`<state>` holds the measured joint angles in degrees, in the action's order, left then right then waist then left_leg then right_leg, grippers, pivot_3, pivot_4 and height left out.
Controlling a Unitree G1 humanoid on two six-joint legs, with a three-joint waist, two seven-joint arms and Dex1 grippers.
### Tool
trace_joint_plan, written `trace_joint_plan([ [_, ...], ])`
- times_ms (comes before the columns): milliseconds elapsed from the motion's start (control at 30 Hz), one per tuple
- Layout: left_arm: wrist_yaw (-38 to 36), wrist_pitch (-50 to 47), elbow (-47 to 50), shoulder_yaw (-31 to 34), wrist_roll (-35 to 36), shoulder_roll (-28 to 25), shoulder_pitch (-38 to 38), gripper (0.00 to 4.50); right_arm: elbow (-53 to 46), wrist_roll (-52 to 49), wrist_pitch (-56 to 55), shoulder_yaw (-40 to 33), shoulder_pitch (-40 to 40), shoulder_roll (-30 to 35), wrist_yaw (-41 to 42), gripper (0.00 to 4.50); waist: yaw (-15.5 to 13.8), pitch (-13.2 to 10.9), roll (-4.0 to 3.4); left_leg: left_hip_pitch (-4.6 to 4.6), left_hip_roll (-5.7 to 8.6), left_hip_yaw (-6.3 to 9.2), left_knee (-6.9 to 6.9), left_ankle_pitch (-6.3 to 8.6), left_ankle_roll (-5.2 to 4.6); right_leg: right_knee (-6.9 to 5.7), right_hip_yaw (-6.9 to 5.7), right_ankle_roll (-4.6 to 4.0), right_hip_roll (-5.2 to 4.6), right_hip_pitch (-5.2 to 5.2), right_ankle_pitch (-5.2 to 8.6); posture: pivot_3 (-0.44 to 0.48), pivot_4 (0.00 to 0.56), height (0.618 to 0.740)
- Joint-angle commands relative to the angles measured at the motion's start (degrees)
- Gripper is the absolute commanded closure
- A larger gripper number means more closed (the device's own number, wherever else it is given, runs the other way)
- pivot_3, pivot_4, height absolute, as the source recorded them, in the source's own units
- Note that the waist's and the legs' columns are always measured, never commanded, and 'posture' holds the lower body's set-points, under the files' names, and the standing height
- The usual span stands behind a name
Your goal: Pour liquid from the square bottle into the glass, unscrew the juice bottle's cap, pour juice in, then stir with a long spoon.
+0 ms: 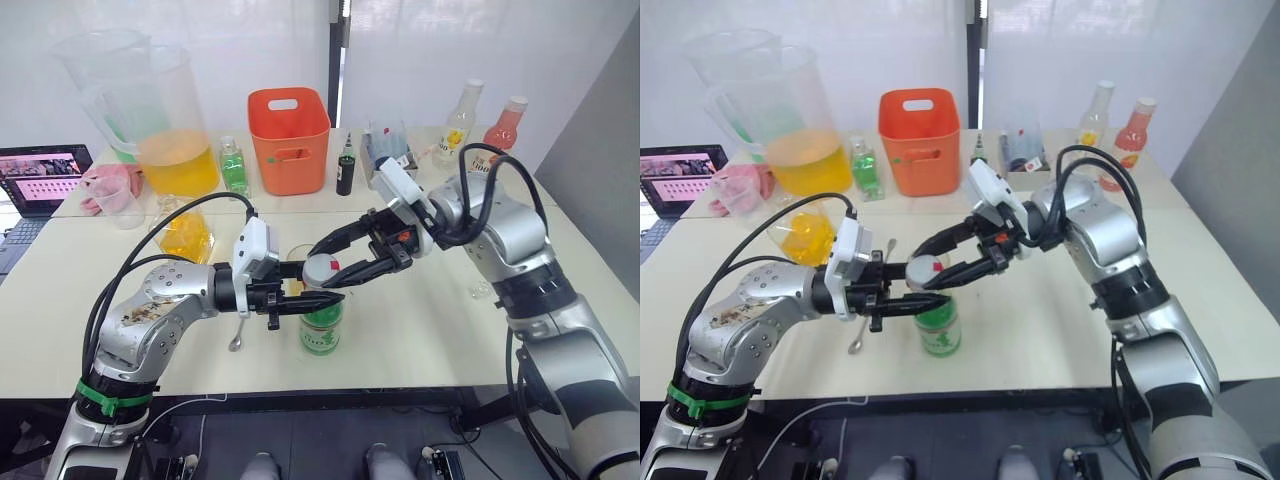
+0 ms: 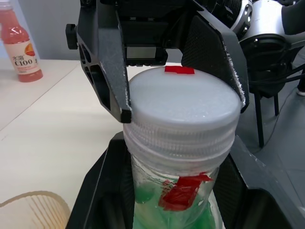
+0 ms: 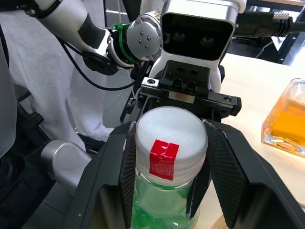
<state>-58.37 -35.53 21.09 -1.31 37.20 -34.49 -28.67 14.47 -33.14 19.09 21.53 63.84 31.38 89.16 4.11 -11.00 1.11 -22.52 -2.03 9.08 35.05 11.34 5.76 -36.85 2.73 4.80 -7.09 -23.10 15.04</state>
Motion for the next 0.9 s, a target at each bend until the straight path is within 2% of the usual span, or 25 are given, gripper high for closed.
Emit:
trace_joint_plan([
  [33,1.2,-1.3,0.7,0.9,2.0,0.2,0.4,2.88,2.0,2.1,-3.1,3.5,0.6,-1.3,3.3,2.84,0.1,0.0,0.0,0.03,0.0,0.0,0.0,0.0,0.0,-0.03,0.0,0.0,0.0,0.01,0.0,0.0,0.15,0.74],
  [67,1.3,-1.3,1.0,1.2,2.2,0.3,0.7,2.88,2.1,1.6,-2.1,2.7,1.0,-1.1,3.3,2.84,0.1,0.0,0.0,0.07,0.0,0.0,0.0,0.0,0.0,-0.08,0.0,-0.01,0.0,0.02,0.0,0.0,0.15,0.74],
  [133,1.4,-1.2,1.2,1.4,2.4,0.3,1.1,2.88,1.6,1.0,-1.4,1.4,1.3,-0.4,3.3,1.78,0.0,0.0,-0.01,0.11,0.0,0.0,0.0,-0.01,0.01,-0.14,0.01,-0.02,0.0,0.04,0.01,0.0,0.15,0.74],
  [200,1.5,-1.2,1.1,1.4,2.6,0.3,1.2,2.88,0.3,0.1,-0.7,0.1,1.0,1.1,3.3,1.13,0.0,0.0,-0.01,0.09,0.0,0.01,0.01,-0.01,0.02,-0.15,0.01,-0.02,0.0,0.02,0.01,0.0,0.15,0.74],
  [300,1.8,-0.8,0.8,1.3,3.0,1.0,1.0,2.88,-2.7,-1.1,1.7,-5.6,-1.0,2.6,1.1,0.15,-0.1,0.0,-0.01,-0.01,0.01,0.01,0.02,-0.02,0.03,-0.13,0.01,-0.02,0.0,-0.04,0.01,0.0,0.15,0.74],
  [500,2.0,-0.7,0.7,1.3,2.9,1.6,0.9,2.88,-19.4,-7.1,13.6,-15.5,-11.7,6.3,-11.6,0.15,-0.6,0.0,0.0,-0.09,0.02,0.06,0.05,-0.02,0.03,-0.1,-0.04,-0.02,0.0,-0.04,0.01,0.0,0.15,0.74],
  [600,2.1,-0.8,0.3,0.9,3.2,2.1,0.8,2.88,-30.2,-12.3,21.7,-20.6,-17.3,3.3,-26.3,0.15,-0.3,0.0,0.0,-0.05,0.01,0.05,0.04,-0.02,0.03,-0.17,-0.03,-0.04,0.0,-0.06,0.01,0.0,0.15,0.74],
  [767,1.2,0.0,-0.5,-1.0,2.1,3.1,0.5,2.88,-41.4,-12.3,27.6,-23.0,-22.6,1.2,-42.0,0.15,-0.8,0.0,-0.01,-0.07,0.03,0.05,0.13,-0.02,0.04,-0.17,-0.01,-0.03,0.0,-0.03,0.01,0.0,0.15,0.74],
  [900,0.2,0.6,-1.6,-1.9,1.9,3.4,0.1,2.88,-47.3,-14.4,31.2,-22.5,-26.0,0.6,-47.4,0.15,-1.6,0.0,-0.01,-0.07,0.03,0.06,0.13,-0.02,0.03,-0.16,-0.01,-0.03,0.0,-0.03,0.01,0.0,0.15,0.74],
])
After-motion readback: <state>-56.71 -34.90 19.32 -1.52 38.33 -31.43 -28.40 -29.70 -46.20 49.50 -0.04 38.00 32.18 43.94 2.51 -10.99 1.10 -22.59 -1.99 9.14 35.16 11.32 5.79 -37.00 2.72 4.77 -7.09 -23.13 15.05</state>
